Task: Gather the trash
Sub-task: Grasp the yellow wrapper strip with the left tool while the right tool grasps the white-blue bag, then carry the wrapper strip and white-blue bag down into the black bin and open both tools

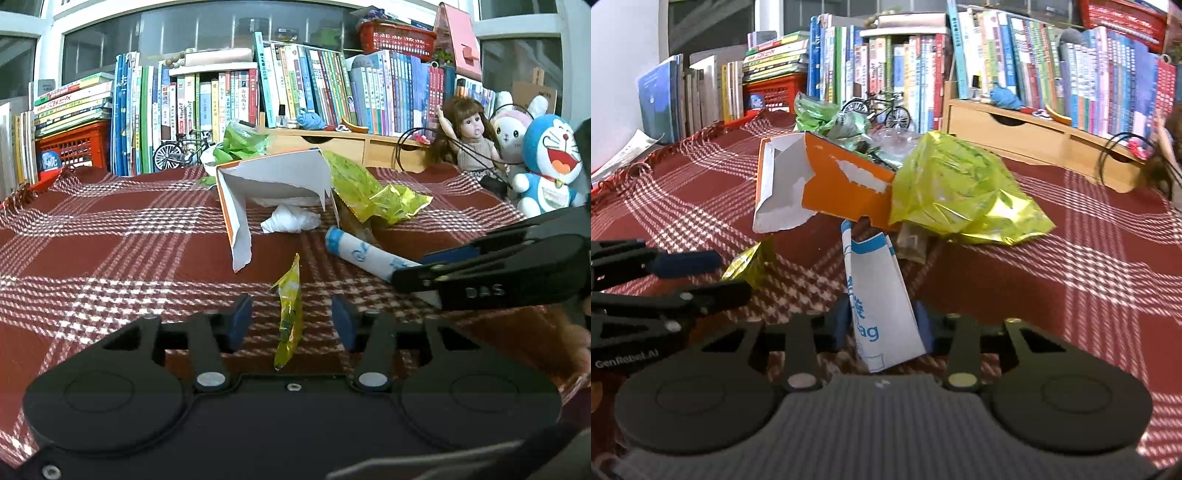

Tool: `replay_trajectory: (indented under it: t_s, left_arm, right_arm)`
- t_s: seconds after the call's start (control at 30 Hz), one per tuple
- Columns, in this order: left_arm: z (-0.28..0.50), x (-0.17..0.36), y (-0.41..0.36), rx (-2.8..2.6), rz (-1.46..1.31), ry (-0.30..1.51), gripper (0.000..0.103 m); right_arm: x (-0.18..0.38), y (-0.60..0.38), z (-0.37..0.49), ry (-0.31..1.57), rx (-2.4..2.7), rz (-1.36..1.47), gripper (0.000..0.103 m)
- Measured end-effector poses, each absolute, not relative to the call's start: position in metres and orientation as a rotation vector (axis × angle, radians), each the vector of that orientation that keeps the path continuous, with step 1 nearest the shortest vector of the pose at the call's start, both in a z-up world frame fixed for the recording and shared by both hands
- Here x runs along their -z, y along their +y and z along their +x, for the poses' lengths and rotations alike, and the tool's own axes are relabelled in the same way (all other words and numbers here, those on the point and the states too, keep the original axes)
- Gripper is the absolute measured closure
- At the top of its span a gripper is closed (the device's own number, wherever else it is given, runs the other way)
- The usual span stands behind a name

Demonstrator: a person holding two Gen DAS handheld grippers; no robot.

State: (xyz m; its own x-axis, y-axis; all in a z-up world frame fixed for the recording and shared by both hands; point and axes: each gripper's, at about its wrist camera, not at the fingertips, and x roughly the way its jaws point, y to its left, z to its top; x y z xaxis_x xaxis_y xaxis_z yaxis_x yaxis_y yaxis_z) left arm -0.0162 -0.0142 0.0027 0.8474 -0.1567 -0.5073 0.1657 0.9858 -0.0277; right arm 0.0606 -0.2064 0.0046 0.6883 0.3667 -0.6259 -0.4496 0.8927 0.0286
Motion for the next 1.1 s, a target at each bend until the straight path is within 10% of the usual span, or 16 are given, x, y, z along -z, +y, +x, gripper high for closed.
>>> replay_trajectory:
  t_s: [0.17, 0.3, 0.77, 0.83, 1.1]
  left_arm:
    - [0.001, 0.003, -0.021, 0.163, 0.027, 0.553, 0.048]
    - [0.013, 0.008, -0.02, 0.159, -0.018, 0.602, 0.095]
    - [-0.028, -0.01, -0.023, 0.19, 0.01, 0.54, 0.098]
    - [-0.032, -0.011, -0.023, 0.192, 0.013, 0.538, 0.098]
    - [-0.036, -0.01, -0.024, 0.198, 0.014, 0.553, 0.098]
  right_arm:
    - [-0.003, -0.213, 0.05, 0.657, -0.427, -0.122, 0.061]
    - [-0.002, -0.216, 0.04, 0.649, -0.408, -0.099, 0.062]
    - [-0.003, -0.225, 0.007, 0.624, -0.38, -0.034, 0.065]
    - [0.0, -0.223, 0.007, 0.626, -0.384, -0.059, 0.036]
    - [0.017, -0.206, 0.024, 0.594, -0.349, -0.145, 0.016]
